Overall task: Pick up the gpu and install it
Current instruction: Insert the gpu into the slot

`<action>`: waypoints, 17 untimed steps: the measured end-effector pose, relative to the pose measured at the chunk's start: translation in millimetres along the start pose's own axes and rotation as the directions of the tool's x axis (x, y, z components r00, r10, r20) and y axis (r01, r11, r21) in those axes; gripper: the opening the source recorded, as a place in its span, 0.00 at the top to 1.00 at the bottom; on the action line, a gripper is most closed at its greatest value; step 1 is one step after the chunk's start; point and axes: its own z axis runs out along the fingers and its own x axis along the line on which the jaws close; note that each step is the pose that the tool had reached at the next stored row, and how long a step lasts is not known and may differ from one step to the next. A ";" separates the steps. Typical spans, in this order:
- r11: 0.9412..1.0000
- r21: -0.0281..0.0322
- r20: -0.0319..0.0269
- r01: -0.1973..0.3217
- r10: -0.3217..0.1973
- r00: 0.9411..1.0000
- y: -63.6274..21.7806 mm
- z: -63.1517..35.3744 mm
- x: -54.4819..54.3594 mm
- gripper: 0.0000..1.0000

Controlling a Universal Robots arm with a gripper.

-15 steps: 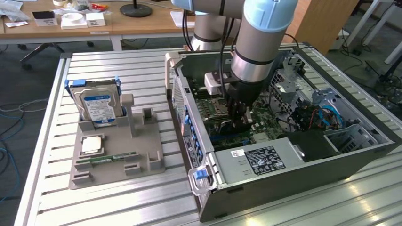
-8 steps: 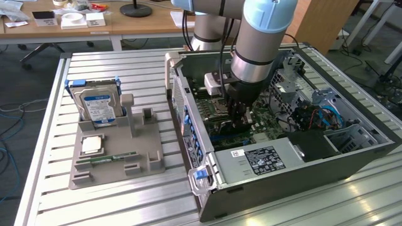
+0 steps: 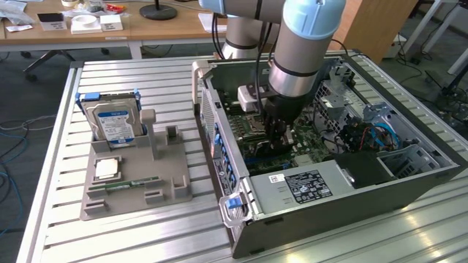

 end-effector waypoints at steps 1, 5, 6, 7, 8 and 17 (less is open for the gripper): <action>1.000 0.000 0.000 0.000 0.000 1.000 0.0 0.3 0.1 0.73; 1.000 0.000 0.000 0.000 0.000 1.000 0.1 0.5 0.0 0.73; 1.000 0.000 0.000 0.000 0.000 1.000 0.1 0.6 0.0 0.73; 1.000 0.000 0.000 0.000 0.000 1.000 0.1 0.6 0.0 0.73; 1.000 0.000 0.000 0.000 0.000 1.000 0.1 0.6 0.0 0.73; 1.000 0.000 0.001 0.000 0.000 1.000 0.1 1.0 -0.1 0.67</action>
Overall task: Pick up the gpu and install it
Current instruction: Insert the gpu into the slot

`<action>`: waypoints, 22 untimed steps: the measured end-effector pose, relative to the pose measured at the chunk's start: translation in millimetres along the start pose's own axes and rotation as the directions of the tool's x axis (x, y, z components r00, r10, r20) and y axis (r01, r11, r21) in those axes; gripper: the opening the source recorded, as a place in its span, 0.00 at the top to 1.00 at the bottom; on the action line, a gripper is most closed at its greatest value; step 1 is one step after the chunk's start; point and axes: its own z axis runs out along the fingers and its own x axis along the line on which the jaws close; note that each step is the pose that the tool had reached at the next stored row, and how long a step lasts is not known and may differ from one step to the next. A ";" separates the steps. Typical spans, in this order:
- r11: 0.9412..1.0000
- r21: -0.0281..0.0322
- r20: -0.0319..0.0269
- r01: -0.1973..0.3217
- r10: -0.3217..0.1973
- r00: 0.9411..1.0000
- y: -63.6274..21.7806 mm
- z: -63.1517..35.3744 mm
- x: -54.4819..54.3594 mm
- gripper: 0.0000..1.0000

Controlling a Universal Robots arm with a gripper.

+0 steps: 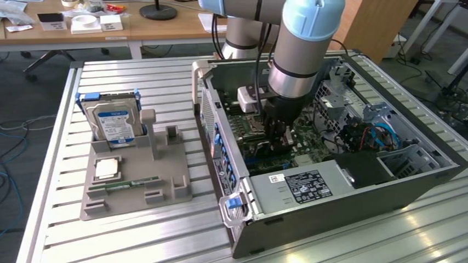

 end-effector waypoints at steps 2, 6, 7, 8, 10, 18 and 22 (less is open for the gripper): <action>1.000 0.000 -0.001 0.000 0.000 1.000 0.0 -0.4 0.1 0.67; 1.000 -0.001 -0.001 0.000 0.000 1.000 -0.1 -0.5 -0.2 0.60; 1.000 -0.001 -0.001 0.000 0.000 1.000 -0.1 -1.0 -0.4 0.60; 1.000 -0.001 -0.002 0.000 0.000 1.000 -0.1 -2.0 -0.8 0.60; 1.000 0.000 -0.002 0.000 0.000 1.000 -0.2 -5.7 -1.6 0.60; 1.000 0.000 -0.003 0.000 0.000 1.000 -0.3 -10.4 -3.2 0.60; 1.000 0.000 -0.003 0.000 0.000 1.000 -0.3 -10.4 -3.2 0.60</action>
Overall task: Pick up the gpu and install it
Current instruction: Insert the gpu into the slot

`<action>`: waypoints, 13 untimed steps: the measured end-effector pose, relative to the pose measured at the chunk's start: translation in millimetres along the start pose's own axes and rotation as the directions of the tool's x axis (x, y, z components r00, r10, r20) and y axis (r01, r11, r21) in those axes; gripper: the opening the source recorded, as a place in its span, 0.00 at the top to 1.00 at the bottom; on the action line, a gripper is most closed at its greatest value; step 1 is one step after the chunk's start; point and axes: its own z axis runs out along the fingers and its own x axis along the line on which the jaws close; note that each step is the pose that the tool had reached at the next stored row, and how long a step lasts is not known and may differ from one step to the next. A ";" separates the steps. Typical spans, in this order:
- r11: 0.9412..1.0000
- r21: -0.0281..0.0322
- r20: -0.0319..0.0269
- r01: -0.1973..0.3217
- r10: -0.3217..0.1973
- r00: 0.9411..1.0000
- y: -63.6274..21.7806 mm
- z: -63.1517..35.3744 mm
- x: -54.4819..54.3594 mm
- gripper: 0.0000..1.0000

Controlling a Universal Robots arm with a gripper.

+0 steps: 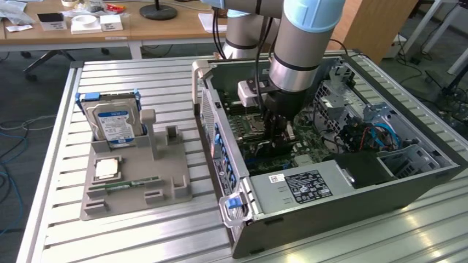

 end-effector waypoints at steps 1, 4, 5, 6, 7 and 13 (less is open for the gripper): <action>1.000 0.000 0.000 0.000 0.000 1.000 0.0 0.0 0.0 0.60; 1.000 0.000 0.000 0.000 0.000 1.000 0.0 -0.1 0.1 0.68; 1.000 0.000 0.000 0.000 0.000 1.000 0.0 -0.1 0.1 0.73; 1.000 0.000 0.000 0.000 0.000 1.000 0.0 -0.1 0.0 0.73; 1.000 0.000 0.000 0.000 0.000 1.000 0.0 -0.1 0.0 0.73; 1.000 0.000 0.000 0.000 0.000 1.000 0.0 0.0 0.0 0.73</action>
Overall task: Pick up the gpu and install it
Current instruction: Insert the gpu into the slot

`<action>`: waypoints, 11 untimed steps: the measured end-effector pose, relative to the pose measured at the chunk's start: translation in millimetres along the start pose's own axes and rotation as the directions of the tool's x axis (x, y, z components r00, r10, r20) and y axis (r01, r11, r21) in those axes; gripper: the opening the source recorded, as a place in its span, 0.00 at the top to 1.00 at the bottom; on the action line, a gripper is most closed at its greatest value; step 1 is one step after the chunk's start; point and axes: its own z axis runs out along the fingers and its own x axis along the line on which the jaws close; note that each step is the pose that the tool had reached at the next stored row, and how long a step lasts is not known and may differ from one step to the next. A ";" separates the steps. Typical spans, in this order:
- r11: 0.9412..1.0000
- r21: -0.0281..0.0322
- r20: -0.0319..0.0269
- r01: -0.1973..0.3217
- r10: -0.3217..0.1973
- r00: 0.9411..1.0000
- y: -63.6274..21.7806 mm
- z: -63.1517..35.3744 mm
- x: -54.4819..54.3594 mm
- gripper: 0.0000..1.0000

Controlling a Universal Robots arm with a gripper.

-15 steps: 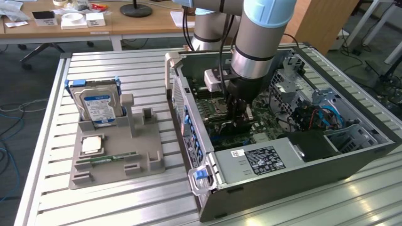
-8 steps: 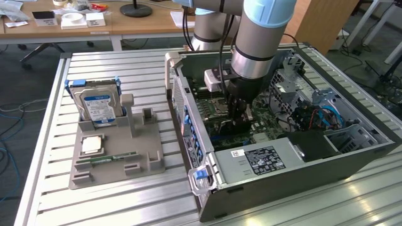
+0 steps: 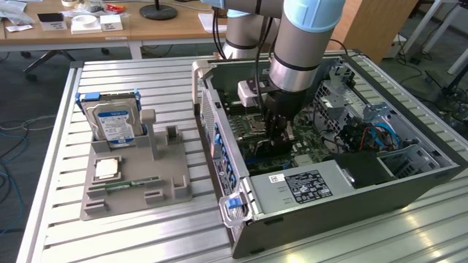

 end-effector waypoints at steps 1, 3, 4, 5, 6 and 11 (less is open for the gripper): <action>1.000 0.000 0.001 0.000 0.000 1.000 0.2 0.0 0.0 0.73; 1.000 0.001 0.003 0.000 0.000 1.000 1.2 -0.1 0.1 0.73; 1.000 0.001 0.004 0.000 0.000 1.000 1.4 -0.1 0.2 0.73; 1.000 0.001 0.004 0.000 0.000 1.000 1.4 0.0 0.3 0.73; 1.000 0.001 0.004 0.000 0.000 1.000 1.5 0.0 0.6 0.73; 1.000 0.001 0.005 0.000 0.000 1.000 1.6 0.0 3.1 0.73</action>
